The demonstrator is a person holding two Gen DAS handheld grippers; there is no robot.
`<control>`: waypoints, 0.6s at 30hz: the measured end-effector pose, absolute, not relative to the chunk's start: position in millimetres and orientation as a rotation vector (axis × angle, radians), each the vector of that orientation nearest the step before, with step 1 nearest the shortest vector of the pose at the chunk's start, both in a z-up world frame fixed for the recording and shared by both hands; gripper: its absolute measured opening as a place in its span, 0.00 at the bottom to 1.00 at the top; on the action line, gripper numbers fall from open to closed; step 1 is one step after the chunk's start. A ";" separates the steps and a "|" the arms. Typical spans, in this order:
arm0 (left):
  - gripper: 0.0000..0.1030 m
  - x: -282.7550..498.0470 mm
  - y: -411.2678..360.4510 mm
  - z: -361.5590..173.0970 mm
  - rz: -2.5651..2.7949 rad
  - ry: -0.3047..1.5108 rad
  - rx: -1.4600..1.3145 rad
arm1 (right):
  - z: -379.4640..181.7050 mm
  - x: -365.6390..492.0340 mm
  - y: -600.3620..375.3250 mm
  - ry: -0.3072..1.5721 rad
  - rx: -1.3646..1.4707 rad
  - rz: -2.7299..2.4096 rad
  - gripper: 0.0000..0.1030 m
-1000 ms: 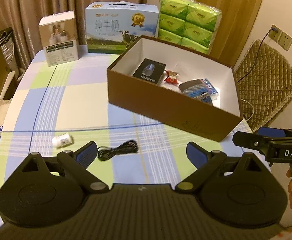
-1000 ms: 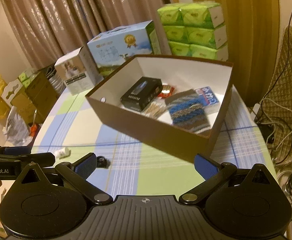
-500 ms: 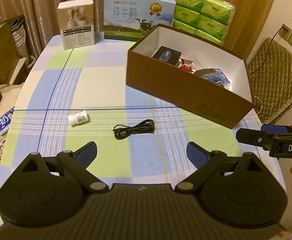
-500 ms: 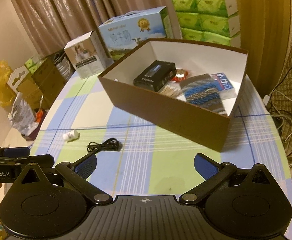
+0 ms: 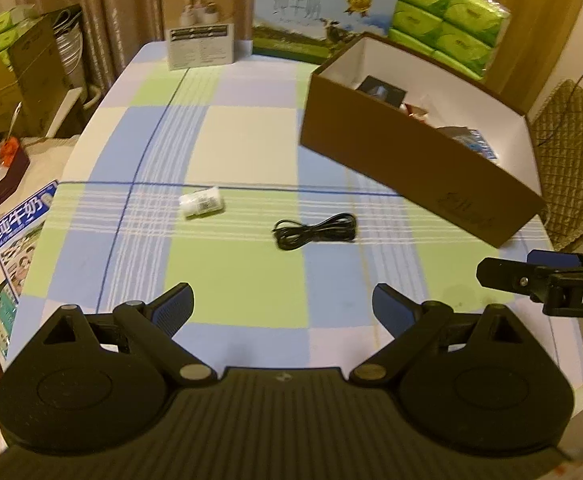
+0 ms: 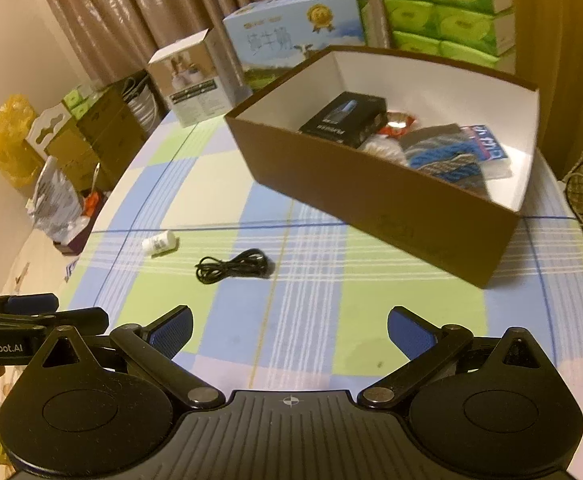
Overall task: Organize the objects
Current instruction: 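Move the right tool to the black cable while the left tool approaches the white pill bottle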
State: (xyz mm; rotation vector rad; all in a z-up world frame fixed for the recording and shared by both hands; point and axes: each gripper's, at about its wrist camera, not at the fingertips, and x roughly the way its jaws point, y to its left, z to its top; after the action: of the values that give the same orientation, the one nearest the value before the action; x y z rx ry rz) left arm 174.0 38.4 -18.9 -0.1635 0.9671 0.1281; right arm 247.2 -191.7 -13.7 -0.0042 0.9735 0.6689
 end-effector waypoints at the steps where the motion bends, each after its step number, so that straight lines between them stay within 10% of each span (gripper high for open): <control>1: 0.91 173.4 41.2 -20.8 0.135 0.972 -0.166 | -15.9 247.5 -187.8 0.978 -0.009 0.676 0.98; 18: 0.91 183.9 82.2 -46.1 0.219 1.022 -0.161 | -52.3 258.1 -126.8 1.013 -0.089 0.759 0.98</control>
State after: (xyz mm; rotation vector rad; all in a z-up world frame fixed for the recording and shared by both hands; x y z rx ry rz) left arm 183.9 82.2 -46.1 -0.1615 1.0216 0.2194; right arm 258.1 -126.8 -52.3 -0.0889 1.0135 0.7586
